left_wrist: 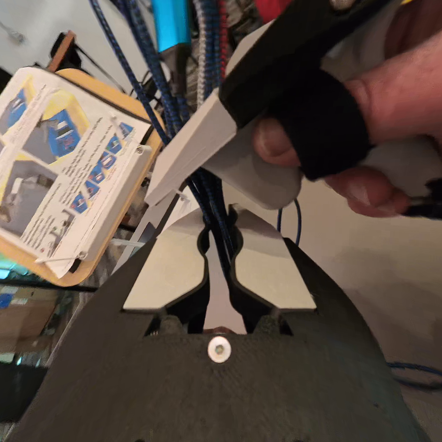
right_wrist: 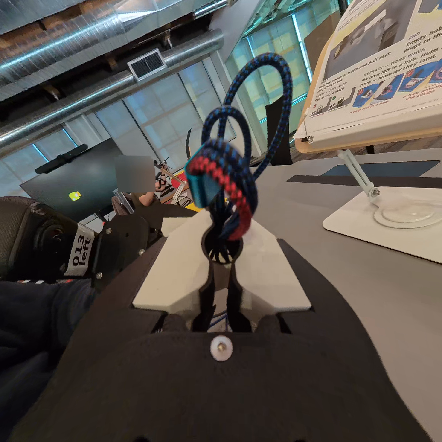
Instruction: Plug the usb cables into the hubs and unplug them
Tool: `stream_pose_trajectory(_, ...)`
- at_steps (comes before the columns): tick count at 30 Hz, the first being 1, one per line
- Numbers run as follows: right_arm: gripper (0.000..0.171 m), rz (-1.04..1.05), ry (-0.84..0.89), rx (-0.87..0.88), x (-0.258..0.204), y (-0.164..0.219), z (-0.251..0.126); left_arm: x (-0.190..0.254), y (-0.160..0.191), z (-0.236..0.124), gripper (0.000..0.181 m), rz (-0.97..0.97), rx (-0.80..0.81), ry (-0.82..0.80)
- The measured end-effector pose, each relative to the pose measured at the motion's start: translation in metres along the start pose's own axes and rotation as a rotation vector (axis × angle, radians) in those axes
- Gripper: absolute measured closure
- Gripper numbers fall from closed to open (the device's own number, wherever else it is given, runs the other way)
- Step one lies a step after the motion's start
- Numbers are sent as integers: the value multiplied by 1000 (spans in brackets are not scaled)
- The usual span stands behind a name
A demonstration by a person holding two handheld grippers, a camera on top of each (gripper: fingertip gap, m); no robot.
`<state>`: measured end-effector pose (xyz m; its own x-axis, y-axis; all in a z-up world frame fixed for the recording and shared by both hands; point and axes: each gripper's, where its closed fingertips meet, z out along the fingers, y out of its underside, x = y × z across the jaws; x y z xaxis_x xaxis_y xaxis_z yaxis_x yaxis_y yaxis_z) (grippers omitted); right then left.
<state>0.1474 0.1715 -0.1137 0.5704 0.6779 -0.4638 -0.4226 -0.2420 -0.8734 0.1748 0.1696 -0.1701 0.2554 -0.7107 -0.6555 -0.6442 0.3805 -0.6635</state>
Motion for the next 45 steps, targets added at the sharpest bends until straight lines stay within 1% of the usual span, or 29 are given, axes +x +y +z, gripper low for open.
stream_pose_trajectory(1, 171, -13, 3, 1, 2, -2, -2, 2, -1, -3, 159, -11, 10, 37)
stream_pose_trajectory(2, 171, -36, -2, -7, 4, -4, -5, 7, -4, -7, 152, -38, 34, 111)
stream_pose_trajectory(4, 171, -45, -65, -51, 0, -5, -8, 14, -12, -20, 138, -127, 94, 289)
stream_pose_trajectory(5, 171, -50, -104, -65, -4, -6, -9, 18, -15, -26, 131, -194, 101, 407)
stream_pose_trajectory(6, 171, -66, -155, -84, -10, -7, -10, 22, -22, -35, 129, -265, 142, 534)
stream_pose_trajectory(8, 171, -66, -277, -158, -26, -2, -9, 17, -35, -44, 129, -396, 225, 674)
stream_pose_trajectory(10, 171, -99, -390, -236, -43, 7, -8, 23, -40, -48, 129, -466, 251, 836)
stream_pose_trajectory(11, 171, -107, -423, -259, -49, 10, -7, 27, -39, -47, 134, -488, 247, 894)
stream_pose_trajectory(12, 171, -117, -457, -288, -56, 14, -6, 35, -39, -51, 144, -492, 252, 977)
stream_pose_trajectory(13, 171, -132, -461, -310, -57, 16, -5, 37, -40, -54, 151, -506, 268, 1014)
stream_pose_trajectory(16, 171, -146, -441, -329, -56, 17, -4, 37, -41, -53, 151, -555, 295, 1010)
stream_pose_trajectory(20, 171, -153, -398, -317, -50, 17, -1, 36, -37, -52, 152, -605, 279, 1028)
stream_pose_trajectory(23, 171, -152, -385, -328, -50, 23, 2, 37, -30, -55, 153, -628, 260, 1083)
stream_pose_trajectory(24, 171, -163, -362, -312, -49, 22, 4, 35, -28, -55, 154, -648, 265, 1094)
stream_pose_trajectory(25, 171, -206, -317, -293, -45, 20, 5, 35, -26, -57, 162, -657, 267, 1120)
stream_pose_trajectory(26, 171, -240, -283, -309, -43, 22, 5, 34, -23, -57, 165, -661, 266, 1118)
stream_pose_trajectory(29, 171, -253, -283, -335, -46, 25, 6, 36, -20, -58, 171, -610, 265, 1095)
stream_pose_trajectory(35, 171, -225, -263, -330, -42, 23, 6, 31, -19, -57, 171, -649, 276, 1090)
stream_pose_trajectory(36, 169, -226, -240, -345, -39, 25, 6, 31, -17, -56, 172, -651, 265, 1081)
stream_pose_trajectory(38, 159, -237, -190, -367, -30, 23, 3, 29, -10, -52, 172, -652, 244, 1050)
stream_pose_trajectory(40, 139, -304, -74, -419, -12, 21, -4, 22, -4, -48, 172, -687, 245, 1013)
stream_pose_trajectory(41, 131, -319, -63, -432, -11, 19, -7, 18, -2, -46, 173, -704, 251, 998)
stream_pose_trajectory(43, 128, -318, -47, -393, -11, 3, -14, 9, 1, -45, 173, -738, 279, 972)
stream_pose_trajectory(45, 125, -351, 22, -395, 0, -3, -24, 2, -2, -49, 173, -768, 327, 981)
